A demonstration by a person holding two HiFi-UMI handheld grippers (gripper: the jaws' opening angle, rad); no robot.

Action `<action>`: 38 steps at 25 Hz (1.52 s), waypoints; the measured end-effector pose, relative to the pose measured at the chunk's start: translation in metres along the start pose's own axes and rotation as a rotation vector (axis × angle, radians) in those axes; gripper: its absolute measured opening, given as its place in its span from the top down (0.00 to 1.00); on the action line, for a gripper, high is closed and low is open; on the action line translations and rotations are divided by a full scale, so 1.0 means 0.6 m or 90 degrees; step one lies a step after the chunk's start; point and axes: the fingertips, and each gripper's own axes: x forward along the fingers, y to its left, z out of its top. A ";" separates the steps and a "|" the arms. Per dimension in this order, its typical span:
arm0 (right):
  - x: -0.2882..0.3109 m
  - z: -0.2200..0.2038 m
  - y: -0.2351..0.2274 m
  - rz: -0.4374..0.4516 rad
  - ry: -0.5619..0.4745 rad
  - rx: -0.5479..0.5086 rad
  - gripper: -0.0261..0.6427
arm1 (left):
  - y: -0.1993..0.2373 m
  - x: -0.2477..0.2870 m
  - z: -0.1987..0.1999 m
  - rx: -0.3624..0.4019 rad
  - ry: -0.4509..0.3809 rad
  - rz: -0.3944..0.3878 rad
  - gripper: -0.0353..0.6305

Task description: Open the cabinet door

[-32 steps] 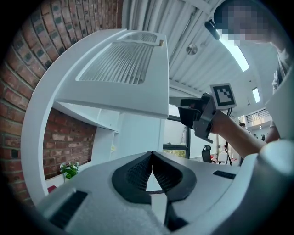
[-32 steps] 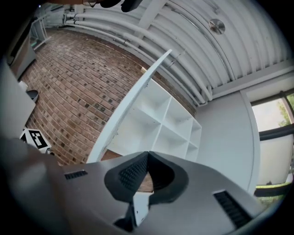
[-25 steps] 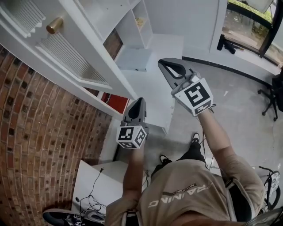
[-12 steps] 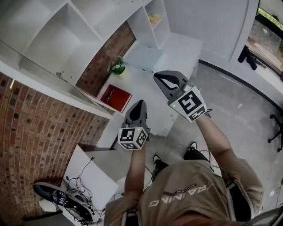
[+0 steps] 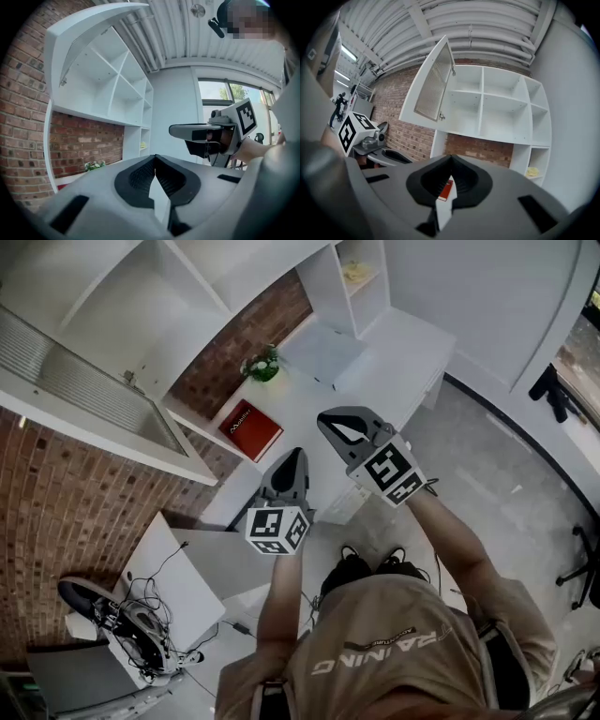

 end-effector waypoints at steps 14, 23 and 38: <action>0.056 -0.057 -0.064 0.058 0.045 -0.028 0.94 | 0.056 0.091 -0.007 -0.026 -0.039 0.055 0.93; 0.133 -0.072 -0.070 0.154 0.034 -0.005 0.94 | 0.092 0.126 0.012 -0.012 -0.063 0.100 0.93; 0.179 -0.049 -0.094 0.324 -0.038 -0.022 0.94 | 0.142 0.094 0.069 -0.040 -0.110 0.331 0.93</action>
